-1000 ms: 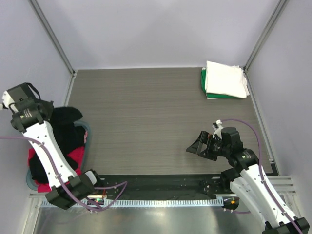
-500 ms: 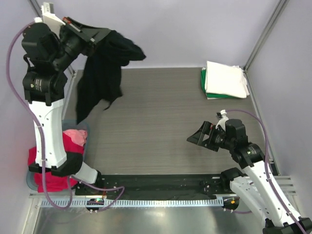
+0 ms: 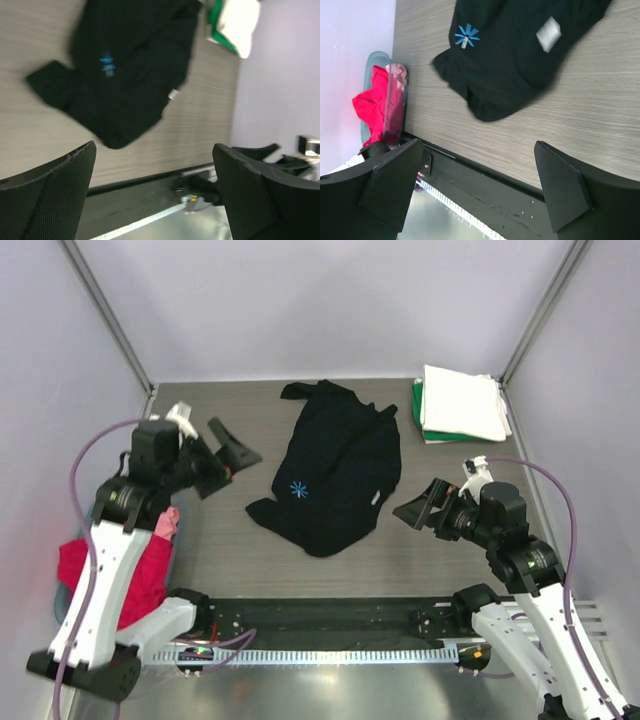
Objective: Fold and stack the t-shirts
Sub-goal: Move the tshirt to the center of the board, then flatten the tshirt out
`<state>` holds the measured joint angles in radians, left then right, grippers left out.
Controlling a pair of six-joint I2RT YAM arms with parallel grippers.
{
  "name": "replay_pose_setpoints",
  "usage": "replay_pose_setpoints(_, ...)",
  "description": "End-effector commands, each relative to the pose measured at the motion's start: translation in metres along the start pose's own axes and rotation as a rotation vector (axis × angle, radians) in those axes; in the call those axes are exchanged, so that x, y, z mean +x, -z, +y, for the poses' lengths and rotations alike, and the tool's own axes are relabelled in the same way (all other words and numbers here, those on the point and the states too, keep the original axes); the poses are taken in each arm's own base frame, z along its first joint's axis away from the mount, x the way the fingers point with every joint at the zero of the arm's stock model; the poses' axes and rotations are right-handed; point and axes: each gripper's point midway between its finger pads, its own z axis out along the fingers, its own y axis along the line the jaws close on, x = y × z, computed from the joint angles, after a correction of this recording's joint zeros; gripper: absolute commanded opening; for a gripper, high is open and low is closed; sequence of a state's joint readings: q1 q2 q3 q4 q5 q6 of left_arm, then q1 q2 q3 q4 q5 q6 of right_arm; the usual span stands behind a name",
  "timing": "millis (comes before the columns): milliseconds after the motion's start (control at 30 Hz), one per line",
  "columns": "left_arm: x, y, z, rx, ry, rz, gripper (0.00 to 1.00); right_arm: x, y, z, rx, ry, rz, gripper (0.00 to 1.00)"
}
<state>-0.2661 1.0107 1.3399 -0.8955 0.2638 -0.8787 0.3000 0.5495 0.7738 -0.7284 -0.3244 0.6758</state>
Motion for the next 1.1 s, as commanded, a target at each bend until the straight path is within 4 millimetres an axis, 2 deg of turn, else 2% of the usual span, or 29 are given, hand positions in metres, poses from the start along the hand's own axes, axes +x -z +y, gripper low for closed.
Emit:
replay_pose_setpoints(0,0.007,0.034,0.049,-0.151,-0.136,-0.116,1.00,0.001,-0.006,-0.008,0.032,-0.001,0.009,1.00)
replay_pose_setpoints(67,0.022,0.027,0.072,-0.201,-0.120,-0.083,1.00,0.007,-0.016,-0.015,0.050,-0.016,0.047,1.00)
replay_pose_setpoints(133,0.036,0.021,0.076,-0.169,-0.104,-0.048,0.98,0.008,-0.023,-0.019,0.064,-0.023,0.060,1.00)
replay_pose_setpoints(167,0.048,0.012,0.087,-0.181,-0.090,-0.008,0.97,0.013,-0.031,-0.027,0.090,-0.037,0.089,1.00)
replay_pose_setpoints(267,0.064,-0.001,0.102,-0.195,-0.064,0.045,0.93,0.022,-0.046,-0.039,0.120,-0.053,0.137,1.00)
replay_pose_setpoints(400,0.088,-0.030,0.128,-0.216,0.019,0.109,0.88,0.042,-0.065,-0.062,0.185,-0.094,0.230,1.00)
replay_pose_setpoints(500,0.100,-0.045,0.152,-0.291,0.059,0.133,0.84,0.054,-0.077,-0.064,0.185,-0.116,0.262,1.00)
replay_pose_setpoints(567,0.100,-0.050,0.161,-0.323,0.062,0.137,0.83,0.057,-0.087,-0.055,0.173,-0.129,0.266,1.00)
replay_pose_setpoints(600,0.099,-0.051,0.160,-0.322,0.053,0.135,0.82,0.072,-0.090,-0.040,0.147,-0.087,0.315,1.00)
replay_pose_setpoints(633,0.096,-0.052,0.159,-0.324,0.036,0.130,0.82,0.070,-0.100,-0.039,0.186,-0.058,0.302,1.00)
replay_pose_setpoints(667,0.091,-0.051,0.164,-0.354,0.021,0.116,0.82,0.077,-0.104,-0.031,0.189,-0.024,0.318,1.00)
replay_pose_setpoints(700,0.088,-0.049,0.163,-0.361,0.007,0.108,0.81,0.093,-0.109,-0.020,0.186,0.025,0.355,1.00)
replay_pose_setpoints(733,0.079,-0.047,0.158,-0.363,-0.012,0.085,0.82,0.095,-0.121,-0.012,0.203,0.055,0.361,1.00)
replay_pose_setpoints(800,0.072,-0.040,0.165,-0.418,-0.067,0.068,0.82,0.105,-0.136,0.001,0.205,0.098,0.390,1.00)
replay_pose_setpoints(833,0.063,-0.035,0.165,-0.440,-0.090,0.040,0.82,0.115,-0.149,0.015,0.203,0.141,0.417,1.00)
replay_pose_setpoints(867,0.064,-0.028,0.171,-0.473,-0.120,0.052,0.82,0.118,-0.156,0.024,0.198,0.162,0.423,1.00)
replay_pose_setpoints(900,0.055,-0.021,0.176,-0.515,-0.140,0.009,0.82,0.120,-0.162,0.033,0.190,0.183,0.428,1.00)
replay_pose_setpoints(933,0.052,-0.016,0.178,-0.536,-0.147,-0.005,0.82,0.120,-0.169,0.057,0.146,0.222,0.424,1.00)
replay_pose_setpoints(967,0.047,-0.006,0.178,-0.547,-0.156,-0.040,0.82,0.121,-0.183,0.069,0.133,0.251,0.427,0.96)
replay_pose_setpoints(1000,0.047,-0.005,0.178,-0.547,-0.161,-0.039,0.82,0.132,-0.188,0.062,0.156,0.260,0.457,0.96)
replay_pose_setpoints(1033,0.043,0.002,0.177,-0.545,-0.169,-0.078,0.82,0.127,-0.196,0.079,0.120,0.281,0.447,0.93)
replay_pose_setpoints(1067,0.040,0.007,0.176,-0.550,-0.174,-0.100,0.82,0.137,-0.208,0.075,0.135,0.294,0.480,0.91)
